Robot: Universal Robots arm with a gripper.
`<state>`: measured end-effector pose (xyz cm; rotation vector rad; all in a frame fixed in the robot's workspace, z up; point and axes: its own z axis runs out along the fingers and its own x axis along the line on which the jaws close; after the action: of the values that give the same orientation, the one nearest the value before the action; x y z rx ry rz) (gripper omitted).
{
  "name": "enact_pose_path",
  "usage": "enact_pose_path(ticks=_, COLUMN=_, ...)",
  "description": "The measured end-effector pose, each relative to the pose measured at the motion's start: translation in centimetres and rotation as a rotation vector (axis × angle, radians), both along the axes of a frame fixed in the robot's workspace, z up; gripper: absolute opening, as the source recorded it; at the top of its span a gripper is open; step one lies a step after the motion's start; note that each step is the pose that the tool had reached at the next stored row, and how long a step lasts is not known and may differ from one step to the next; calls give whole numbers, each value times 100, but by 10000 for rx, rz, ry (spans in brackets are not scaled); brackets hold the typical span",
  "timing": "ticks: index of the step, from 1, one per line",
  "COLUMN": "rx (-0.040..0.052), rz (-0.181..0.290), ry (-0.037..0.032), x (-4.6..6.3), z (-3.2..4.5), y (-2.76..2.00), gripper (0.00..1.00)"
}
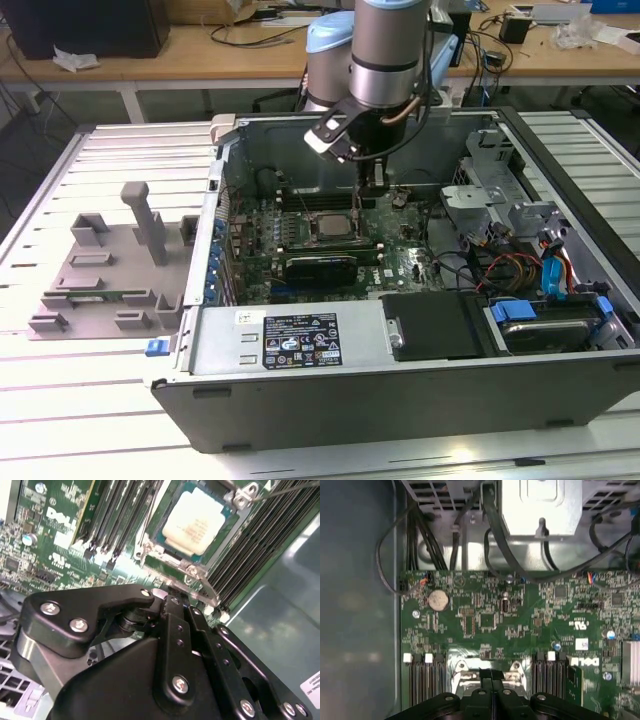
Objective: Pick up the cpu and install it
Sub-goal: 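Close the cpu cover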
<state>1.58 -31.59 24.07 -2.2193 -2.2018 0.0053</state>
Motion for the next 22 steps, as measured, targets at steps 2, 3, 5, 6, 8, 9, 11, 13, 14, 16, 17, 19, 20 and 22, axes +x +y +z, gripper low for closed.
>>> enact_pose_path(ticks=2, rx=1, rz=0, ry=56, x=0, z=-1, y=0, gripper=11)
enact_pose_path(ticks=3, rx=2, rz=-1, ry=58, x=0, z=-1, y=1, gripper=11)
enact_pose_path(ticks=5, rx=2, rz=0, ry=66, x=0, z=-1, y=0, gripper=11)
enact_pose_path(ticks=6, rx=2, rz=0, ry=68, x=0, z=-1, y=1, gripper=11)
enact_pose_path(ticks=8, rx=8, rz=1, ry=67, x=-25, z=-7, y=1, gripper=11)
enact_pose_path(ticks=9, rx=9, rz=0, ry=66, x=-39, z=-13, y=1, gripper=11)
enact_pose_path(ticks=11, rx=7, rz=0, ry=68, x=-108, z=-35, y=-2, gripper=11)
enact_pose_path(ticks=13, rx=9, rz=1, ry=55, x=-282, z=-66, y=-5, gripper=11)
enact_pose_path(ticks=14, rx=8, rz=0, ry=53, x=-311, z=-69, y=-5, gripper=11)
enact_pose_path(ticks=16, rx=7, rz=-2, ry=43, x=-345, z=-70, y=-5, gripper=11)
enact_pose_path(ticks=17, rx=7, rz=-1, ry=42, x=-344, z=-70, y=-5, gripper=11)
enact_pose_path(ticks=19, rx=8, rz=0, ry=41, x=-344, z=-71, y=-5, gripper=11)
enact_pose_path(ticks=20, rx=9, rz=53, ry=40, x=-344, z=-71, y=-5, gripper=11)
enact_pose_path(ticks=22, rx=8, rz=398, ry=41, x=-344, z=-71, y=-5, gripper=11)
